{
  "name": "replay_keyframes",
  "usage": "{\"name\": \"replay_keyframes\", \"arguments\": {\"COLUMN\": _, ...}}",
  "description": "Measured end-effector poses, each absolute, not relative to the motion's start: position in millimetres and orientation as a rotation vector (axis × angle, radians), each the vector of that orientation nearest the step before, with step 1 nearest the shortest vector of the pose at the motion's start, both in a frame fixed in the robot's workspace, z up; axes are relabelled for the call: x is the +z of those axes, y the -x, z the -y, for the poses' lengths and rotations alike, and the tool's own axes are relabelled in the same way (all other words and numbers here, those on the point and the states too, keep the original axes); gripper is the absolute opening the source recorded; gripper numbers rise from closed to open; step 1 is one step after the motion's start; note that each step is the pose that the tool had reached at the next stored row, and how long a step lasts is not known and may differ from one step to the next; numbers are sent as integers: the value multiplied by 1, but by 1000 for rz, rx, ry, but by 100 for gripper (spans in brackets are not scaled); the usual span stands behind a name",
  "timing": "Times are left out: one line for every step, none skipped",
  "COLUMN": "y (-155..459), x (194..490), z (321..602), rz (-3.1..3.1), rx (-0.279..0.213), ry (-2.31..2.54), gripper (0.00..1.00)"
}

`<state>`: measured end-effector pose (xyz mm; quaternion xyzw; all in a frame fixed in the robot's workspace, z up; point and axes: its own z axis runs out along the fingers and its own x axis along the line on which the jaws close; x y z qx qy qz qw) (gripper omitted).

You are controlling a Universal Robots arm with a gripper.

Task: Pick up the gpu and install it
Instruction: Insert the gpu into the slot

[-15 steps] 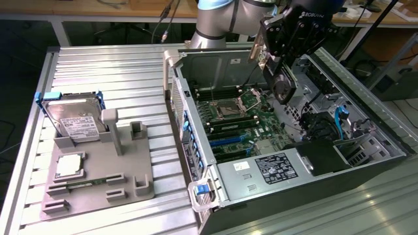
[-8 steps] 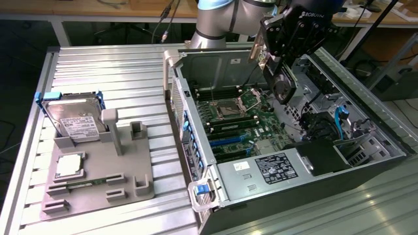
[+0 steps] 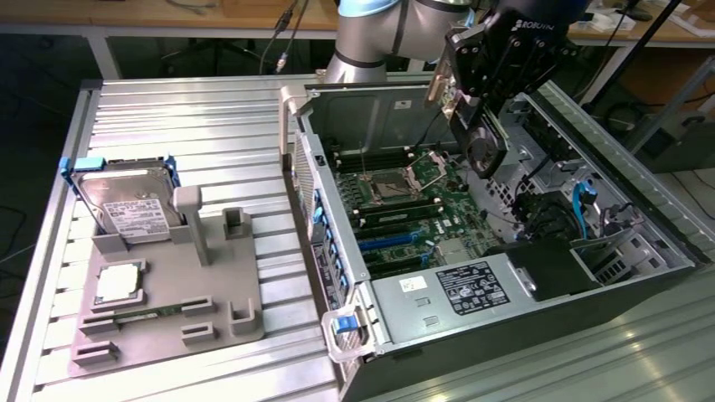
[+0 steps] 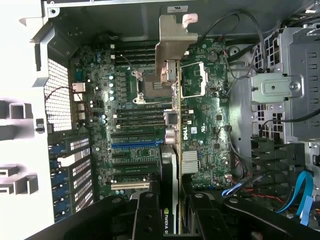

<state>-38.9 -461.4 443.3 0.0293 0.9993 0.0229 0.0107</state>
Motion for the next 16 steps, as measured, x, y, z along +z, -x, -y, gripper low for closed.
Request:
{"name": "replay_keyframes", "arguments": {"y": 39, "x": 443, "z": 461, "rz": -3118, "rx": 71, "ry": -83, "gripper": 27}}
{"name": "replay_keyframes", "arguments": {"y": 39, "x": 443, "z": 461, "rz": -3119, "rx": 72, "ry": -74, "gripper": 27}}
{"name": "replay_keyframes", "arguments": {"y": 39, "x": 443, "z": 461, "rz": -3119, "rx": 72, "ry": -62, "gripper": 27}}
{"name": "replay_keyframes", "arguments": {"y": 39, "x": 443, "z": 461, "rz": -3120, "rx": 72, "ry": -51, "gripper": 27}}
{"name": "replay_keyframes", "arguments": {"y": 39, "x": 443, "z": 461, "rz": -3120, "rx": 72, "ry": -36, "gripper": 27}}
{"name": "replay_keyframes", "arguments": {"y": 39, "x": 443, "z": 461, "rz": -3120, "rx": 72, "ry": -25, "gripper": 27}}
{"name": "replay_keyframes", "arguments": {"y": 39, "x": 443, "z": 461, "rz": -3120, "rx": 72, "ry": -16, "gripper": 27}}
{"name": "replay_keyframes", "arguments": {"y": 39, "x": 443, "z": 461, "rz": -3121, "rx": 72, "ry": -9, "gripper": 27}}
{"name": "replay_keyframes", "arguments": {"y": 39, "x": 443, "z": 461, "rz": -3121, "rx": 72, "ry": -2, "gripper": 27}}
{"name": "replay_keyframes", "arguments": {"y": 39, "x": 443, "z": 461, "rz": -3121, "rx": 72, "ry": 1, "gripper": 27}}
{"name": "replay_keyframes", "arguments": {"y": 39, "x": 443, "z": 461, "rz": -3121, "rx": 72, "ry": 1, "gripper": 27}}
{"name": "replay_keyframes", "arguments": {"y": 39, "x": 443, "z": 461, "rz": -3121, "rx": 72, "ry": 2, "gripper": 27}}
{"name": "replay_keyframes", "arguments": {"y": 39, "x": 443, "z": 461, "rz": -3121, "rx": 72, "ry": 2, "gripper": 27}}
{"name": "replay_keyframes", "arguments": {"y": 39, "x": 443, "z": 461, "rz": -3121, "rx": 72, "ry": 2, "gripper": 27}}
{"name": "replay_keyframes", "arguments": {"y": 39, "x": 443, "z": 461, "rz": -3121, "rx": 72, "ry": 2, "gripper": 27}}
{"name": "replay_keyframes", "arguments": {"y": 39, "x": 443, "z": 461, "rz": -3121, "rx": 72, "ry": 2, "gripper": 27}}
